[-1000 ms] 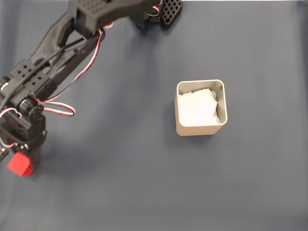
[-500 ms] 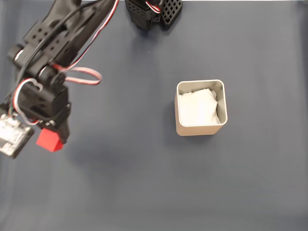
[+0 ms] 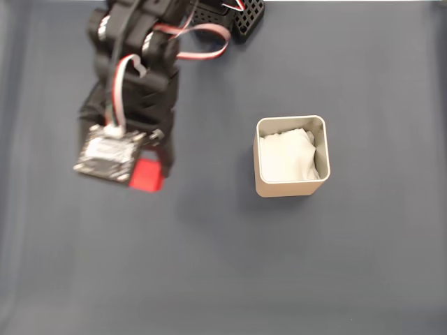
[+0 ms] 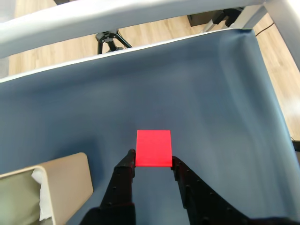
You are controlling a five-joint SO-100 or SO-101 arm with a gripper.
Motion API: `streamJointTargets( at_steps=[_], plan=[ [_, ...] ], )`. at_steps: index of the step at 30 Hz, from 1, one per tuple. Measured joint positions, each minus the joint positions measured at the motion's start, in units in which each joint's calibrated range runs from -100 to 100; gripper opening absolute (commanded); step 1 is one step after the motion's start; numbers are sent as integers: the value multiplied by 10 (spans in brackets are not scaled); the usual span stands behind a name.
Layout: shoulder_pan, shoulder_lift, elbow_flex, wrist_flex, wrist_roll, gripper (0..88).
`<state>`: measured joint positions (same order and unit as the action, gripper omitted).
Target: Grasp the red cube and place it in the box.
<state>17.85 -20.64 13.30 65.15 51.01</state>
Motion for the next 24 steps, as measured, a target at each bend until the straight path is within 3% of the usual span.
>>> streamJointTargets(
  at_steps=[24],
  plan=[
    [-185,-220,124,69,-2,3]
  ],
)
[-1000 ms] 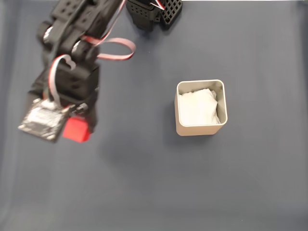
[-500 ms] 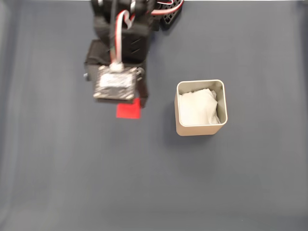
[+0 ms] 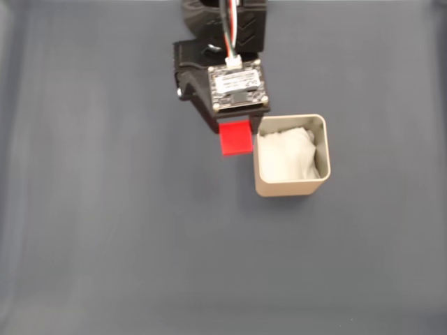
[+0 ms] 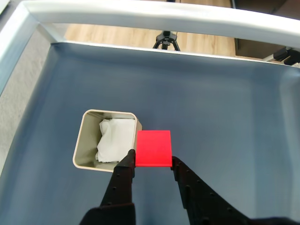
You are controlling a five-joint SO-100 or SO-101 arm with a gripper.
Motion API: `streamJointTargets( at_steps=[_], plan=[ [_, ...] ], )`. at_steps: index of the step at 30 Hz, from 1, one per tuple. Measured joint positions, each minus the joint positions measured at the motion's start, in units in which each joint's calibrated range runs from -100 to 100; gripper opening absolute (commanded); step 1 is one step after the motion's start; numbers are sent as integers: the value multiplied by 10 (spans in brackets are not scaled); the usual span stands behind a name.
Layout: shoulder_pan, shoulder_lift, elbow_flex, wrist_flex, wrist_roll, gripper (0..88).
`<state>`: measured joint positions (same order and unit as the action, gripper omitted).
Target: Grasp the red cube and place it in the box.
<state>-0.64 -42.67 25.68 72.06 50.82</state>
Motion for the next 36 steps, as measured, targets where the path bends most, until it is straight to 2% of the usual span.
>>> streamJointTargets(
  at_steps=[17,36],
  plan=[
    [-60,9,30,-32,8,3],
    [-89,43,30,-69,8,5]
  ],
)
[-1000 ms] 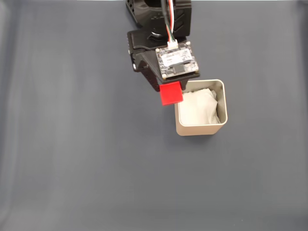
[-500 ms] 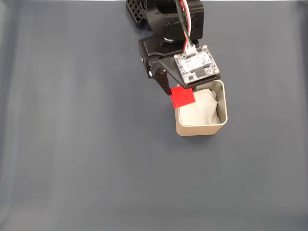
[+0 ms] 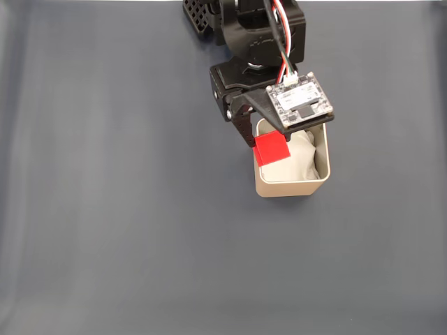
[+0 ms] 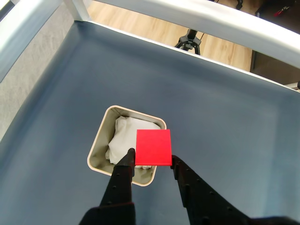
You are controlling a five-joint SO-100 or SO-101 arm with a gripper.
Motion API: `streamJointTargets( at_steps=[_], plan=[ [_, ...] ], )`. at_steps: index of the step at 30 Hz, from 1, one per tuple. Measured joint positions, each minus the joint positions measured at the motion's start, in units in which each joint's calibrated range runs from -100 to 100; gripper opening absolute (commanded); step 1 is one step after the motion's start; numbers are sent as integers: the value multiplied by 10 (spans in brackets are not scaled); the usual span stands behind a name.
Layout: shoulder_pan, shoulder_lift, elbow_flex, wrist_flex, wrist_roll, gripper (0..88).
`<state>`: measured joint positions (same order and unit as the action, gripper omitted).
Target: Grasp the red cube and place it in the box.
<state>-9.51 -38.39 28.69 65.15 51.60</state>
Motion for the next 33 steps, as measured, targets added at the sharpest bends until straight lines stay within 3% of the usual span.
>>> streamJointTargets(
  at_steps=[33],
  plan=[
    [-50,-44,0,50,-13,6]
  ],
)
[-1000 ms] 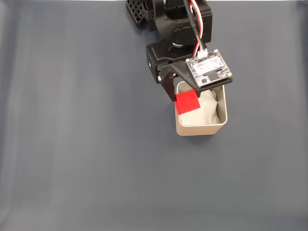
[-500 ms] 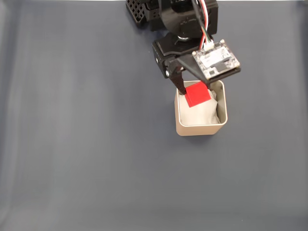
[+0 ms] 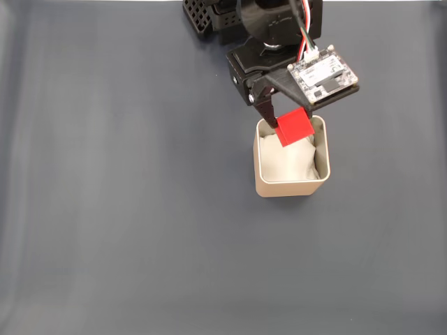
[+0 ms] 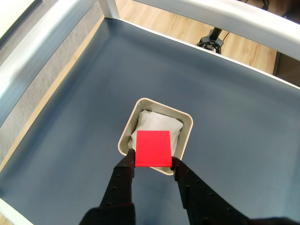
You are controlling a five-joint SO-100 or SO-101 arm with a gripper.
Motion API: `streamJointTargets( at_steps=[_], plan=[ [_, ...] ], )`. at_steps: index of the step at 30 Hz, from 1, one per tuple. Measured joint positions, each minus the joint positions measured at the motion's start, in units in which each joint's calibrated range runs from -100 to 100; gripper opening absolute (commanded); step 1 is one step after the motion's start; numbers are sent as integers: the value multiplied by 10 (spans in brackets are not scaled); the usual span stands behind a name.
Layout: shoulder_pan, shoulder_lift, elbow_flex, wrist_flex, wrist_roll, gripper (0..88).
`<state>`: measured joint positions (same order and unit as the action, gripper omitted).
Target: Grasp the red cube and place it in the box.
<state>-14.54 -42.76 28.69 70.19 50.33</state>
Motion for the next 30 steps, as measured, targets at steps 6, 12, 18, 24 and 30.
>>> streamJointTargets(
  at_steps=[6,12,18,24,30],
  plan=[
    [-1,0,-12,0,0,6],
    [1,26,-38,0,0,5],
    [17,57,-65,-3,-1,5],
    [23,68,-71,-6,0,5],
    [29,72,-71,-6,0,5]
  ],
)
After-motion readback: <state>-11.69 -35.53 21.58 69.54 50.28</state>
